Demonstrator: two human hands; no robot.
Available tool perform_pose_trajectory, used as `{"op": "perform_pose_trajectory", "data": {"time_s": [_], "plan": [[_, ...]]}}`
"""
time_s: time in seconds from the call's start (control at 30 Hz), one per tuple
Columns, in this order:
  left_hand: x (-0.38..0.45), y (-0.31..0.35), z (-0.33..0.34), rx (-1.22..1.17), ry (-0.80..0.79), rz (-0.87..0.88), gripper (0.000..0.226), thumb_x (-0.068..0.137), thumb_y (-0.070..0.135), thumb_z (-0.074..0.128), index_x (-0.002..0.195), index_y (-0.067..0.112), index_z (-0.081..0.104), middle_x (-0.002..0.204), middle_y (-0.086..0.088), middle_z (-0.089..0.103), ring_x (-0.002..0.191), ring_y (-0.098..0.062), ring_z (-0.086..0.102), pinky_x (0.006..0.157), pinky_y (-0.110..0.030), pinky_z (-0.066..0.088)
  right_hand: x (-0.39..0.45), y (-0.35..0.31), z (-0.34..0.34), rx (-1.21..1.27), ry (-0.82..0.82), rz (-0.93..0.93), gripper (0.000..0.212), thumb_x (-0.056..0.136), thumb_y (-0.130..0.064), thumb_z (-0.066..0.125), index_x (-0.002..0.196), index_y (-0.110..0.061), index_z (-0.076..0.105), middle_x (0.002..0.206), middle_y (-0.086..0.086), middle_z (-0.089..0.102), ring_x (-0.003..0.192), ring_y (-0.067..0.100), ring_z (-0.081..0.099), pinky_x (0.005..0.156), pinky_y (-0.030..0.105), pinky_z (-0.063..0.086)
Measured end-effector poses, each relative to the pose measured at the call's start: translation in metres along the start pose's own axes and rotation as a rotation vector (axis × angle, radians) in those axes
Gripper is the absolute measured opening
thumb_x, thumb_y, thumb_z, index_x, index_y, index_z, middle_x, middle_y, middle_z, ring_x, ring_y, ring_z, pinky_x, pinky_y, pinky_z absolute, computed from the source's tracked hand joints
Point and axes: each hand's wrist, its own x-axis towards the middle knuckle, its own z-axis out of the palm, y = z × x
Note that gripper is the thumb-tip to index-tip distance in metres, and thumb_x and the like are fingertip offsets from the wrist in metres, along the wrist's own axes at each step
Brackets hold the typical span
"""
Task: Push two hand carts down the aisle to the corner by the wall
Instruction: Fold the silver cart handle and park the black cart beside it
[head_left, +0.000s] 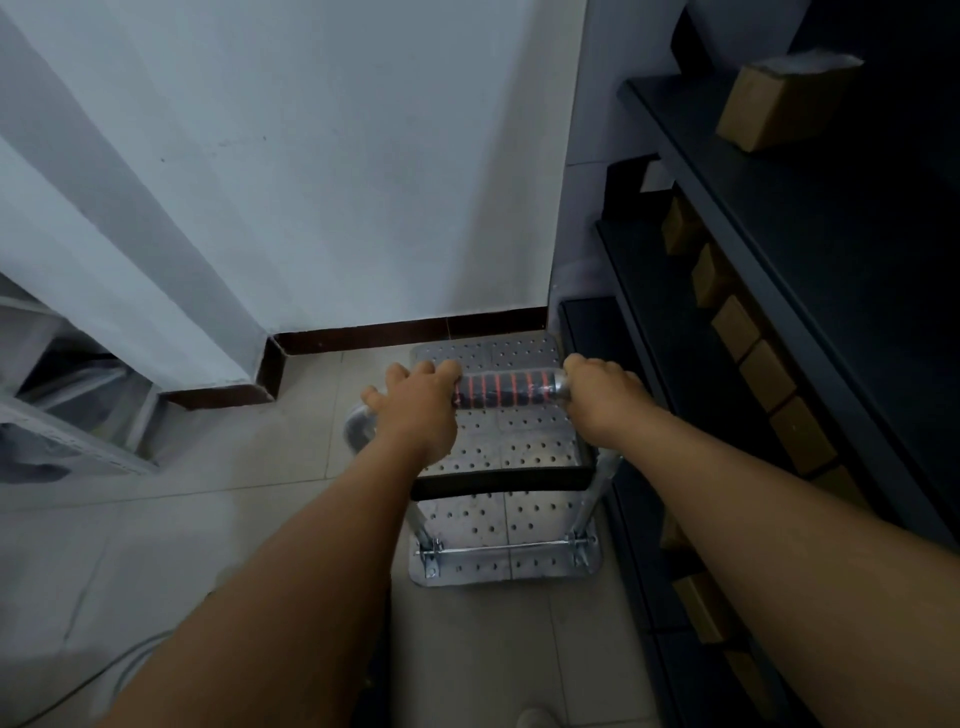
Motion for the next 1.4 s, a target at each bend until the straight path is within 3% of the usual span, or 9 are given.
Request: {"op": "perform_pose_trajectory", "data": {"time_s": [0.5, 0.8, 1.23, 1.3, 1.4], "plan": [[0.076, 0.015, -0.004, 0.005, 0.033, 0.054, 0.031, 0.088, 0.02, 0.057, 0.116, 0.029, 0.044, 0.116, -0.002, 0.052, 0.116, -0.029, 0.039, 0.101, -0.062, 0.03, 0.075, 0.015, -0.025, -0.04, 0.053, 0.062, 0.034, 0.088, -0.015, 0.062, 0.119, -0.016, 0.048, 0.12, 0.011, 0.056, 0.109, 0.033, 0.054, 0.084, 0.041, 0.046], [0.109, 0.015, -0.012, 0.029, 0.031, 0.047, 0.033, 0.091, 0.016, 0.055, 0.12, 0.027, 0.045, 0.118, -0.004, 0.052, 0.118, -0.032, 0.039, 0.101, -0.063, 0.029, 0.109, 0.014, -0.026, -0.019, 0.049, 0.096, 0.048, 0.087, -0.014, 0.063, 0.13, -0.012, 0.043, 0.129, 0.016, 0.052, 0.117, 0.039, 0.051, 0.093, 0.046, 0.047], [0.124, 0.023, -0.015, 0.039, 0.02, 0.035, 0.033, 0.09, 0.016, 0.057, 0.118, 0.026, 0.042, 0.12, -0.007, 0.049, 0.118, -0.032, 0.038, 0.101, -0.061, 0.031, 0.123, 0.018, -0.031, 0.005, 0.124, 0.108, 0.047, 0.09, -0.012, 0.059, 0.133, -0.011, 0.042, 0.134, 0.017, 0.049, 0.122, 0.038, 0.047, 0.096, 0.045, 0.042], [0.12, 0.024, -0.017, 0.039, 0.009, 0.029, 0.041, 0.089, 0.023, 0.061, 0.123, 0.026, 0.039, 0.125, -0.008, 0.047, 0.121, -0.033, 0.036, 0.104, -0.06, 0.028, 0.119, 0.018, -0.03, 0.012, 0.142, 0.101, 0.053, 0.09, -0.014, 0.06, 0.138, -0.011, 0.039, 0.137, 0.016, 0.047, 0.125, 0.036, 0.045, 0.101, 0.043, 0.038], [0.111, 0.026, -0.016, 0.068, 0.016, 0.016, 0.074, 0.082, 0.036, 0.069, 0.141, 0.028, 0.025, 0.139, -0.008, 0.035, 0.131, -0.033, 0.028, 0.11, -0.058, 0.019, 0.108, 0.016, -0.03, 0.005, 0.167, 0.086, 0.07, 0.084, -0.02, 0.067, 0.144, -0.016, 0.031, 0.145, 0.012, 0.04, 0.133, 0.032, 0.037, 0.111, 0.042, 0.024]]}}
